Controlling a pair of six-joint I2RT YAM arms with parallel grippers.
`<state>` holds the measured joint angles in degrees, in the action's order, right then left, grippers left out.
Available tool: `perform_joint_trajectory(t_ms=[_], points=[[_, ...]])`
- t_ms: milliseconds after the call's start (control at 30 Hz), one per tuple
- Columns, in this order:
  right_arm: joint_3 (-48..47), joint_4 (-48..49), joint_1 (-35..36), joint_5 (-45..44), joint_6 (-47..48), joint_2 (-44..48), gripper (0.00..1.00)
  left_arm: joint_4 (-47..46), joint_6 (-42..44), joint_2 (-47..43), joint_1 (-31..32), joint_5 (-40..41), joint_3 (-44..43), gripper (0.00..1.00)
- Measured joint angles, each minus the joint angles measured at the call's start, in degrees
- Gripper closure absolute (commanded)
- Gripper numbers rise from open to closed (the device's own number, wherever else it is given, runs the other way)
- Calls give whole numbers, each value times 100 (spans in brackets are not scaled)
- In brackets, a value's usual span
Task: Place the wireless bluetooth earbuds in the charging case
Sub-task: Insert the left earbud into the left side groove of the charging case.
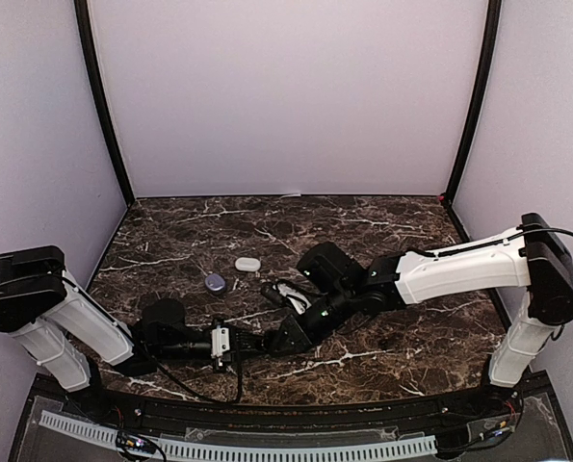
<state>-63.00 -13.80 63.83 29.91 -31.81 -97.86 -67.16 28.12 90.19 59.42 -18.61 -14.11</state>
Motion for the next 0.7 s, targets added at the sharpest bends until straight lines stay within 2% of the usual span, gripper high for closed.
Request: perform_joint_trajectory(t_ms=[700], points=[[0, -326, 4, -254, 164, 199, 93, 0, -79, 0, 0, 85, 0, 92]])
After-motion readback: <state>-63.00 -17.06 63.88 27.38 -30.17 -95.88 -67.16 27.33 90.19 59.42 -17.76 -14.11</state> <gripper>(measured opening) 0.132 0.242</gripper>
